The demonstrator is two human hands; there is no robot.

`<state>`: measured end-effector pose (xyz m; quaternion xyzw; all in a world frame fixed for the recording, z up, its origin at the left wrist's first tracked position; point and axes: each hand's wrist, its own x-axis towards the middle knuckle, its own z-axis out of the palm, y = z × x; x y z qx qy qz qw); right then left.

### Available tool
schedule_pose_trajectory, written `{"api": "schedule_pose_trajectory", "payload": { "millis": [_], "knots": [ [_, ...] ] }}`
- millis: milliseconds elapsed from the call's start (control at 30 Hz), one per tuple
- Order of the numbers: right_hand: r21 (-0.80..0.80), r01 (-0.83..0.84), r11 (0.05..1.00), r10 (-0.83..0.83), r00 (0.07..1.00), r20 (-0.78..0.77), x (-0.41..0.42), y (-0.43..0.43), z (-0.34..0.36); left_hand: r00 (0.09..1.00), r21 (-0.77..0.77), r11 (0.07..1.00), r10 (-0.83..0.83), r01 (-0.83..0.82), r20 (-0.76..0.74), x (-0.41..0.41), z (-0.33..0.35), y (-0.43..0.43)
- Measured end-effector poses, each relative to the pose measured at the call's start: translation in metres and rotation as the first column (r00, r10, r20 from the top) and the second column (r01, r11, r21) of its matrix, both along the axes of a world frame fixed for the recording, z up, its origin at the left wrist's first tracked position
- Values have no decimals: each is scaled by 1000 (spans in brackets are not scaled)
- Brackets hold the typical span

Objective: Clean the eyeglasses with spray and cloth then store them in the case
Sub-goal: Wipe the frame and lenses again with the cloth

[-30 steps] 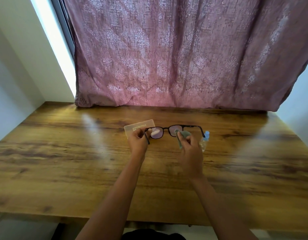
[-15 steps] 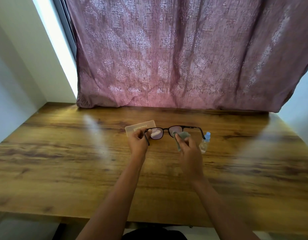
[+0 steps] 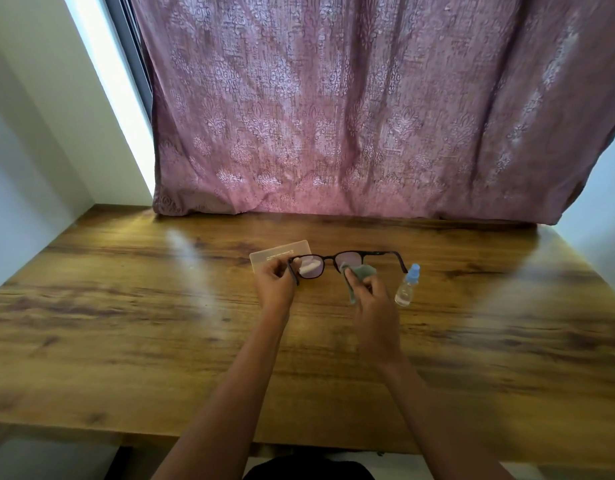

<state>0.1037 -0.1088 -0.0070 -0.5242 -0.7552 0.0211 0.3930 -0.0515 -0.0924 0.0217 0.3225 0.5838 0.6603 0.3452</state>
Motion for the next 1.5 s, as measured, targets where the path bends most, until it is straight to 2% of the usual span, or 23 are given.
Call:
{"api": "schedule_pose_trajectory", "payload": {
  "millis": [167, 433, 733, 933, 1067, 1267, 1500],
  "knots": [
    [9, 84, 996, -84, 996, -19, 0, 19, 6, 999, 2, 999, -36, 36, -2, -1, 1, -1],
    [36, 0, 999, 0, 1000, 5, -16, 6, 10, 999, -14, 999, -33, 34, 39, -2, 6, -2],
    [32, 89, 996, -88, 995, -51, -6, 23, 8, 1000, -25, 999, -28, 28, 14, 1, 8, -2],
    [32, 5, 999, -4, 1000, -20, -18, 8, 11, 998, -1, 999, -42, 42, 51, 1, 15, -3],
    [45, 47, 998, -46, 999, -22, -8, 8, 7, 999, -27, 999, -26, 27, 36, -2, 16, -3],
    [-15, 99, 995, -100, 991, -83, -12, 26, 18, 1000, -34, 999, -23, 23, 5, 0, 16, -2],
    [-17, 30, 999, -30, 1000, 2, -18, 8, 5, 1000, -44, 999, 20, -19, 24, -2, 14, -3]
  ]
}}
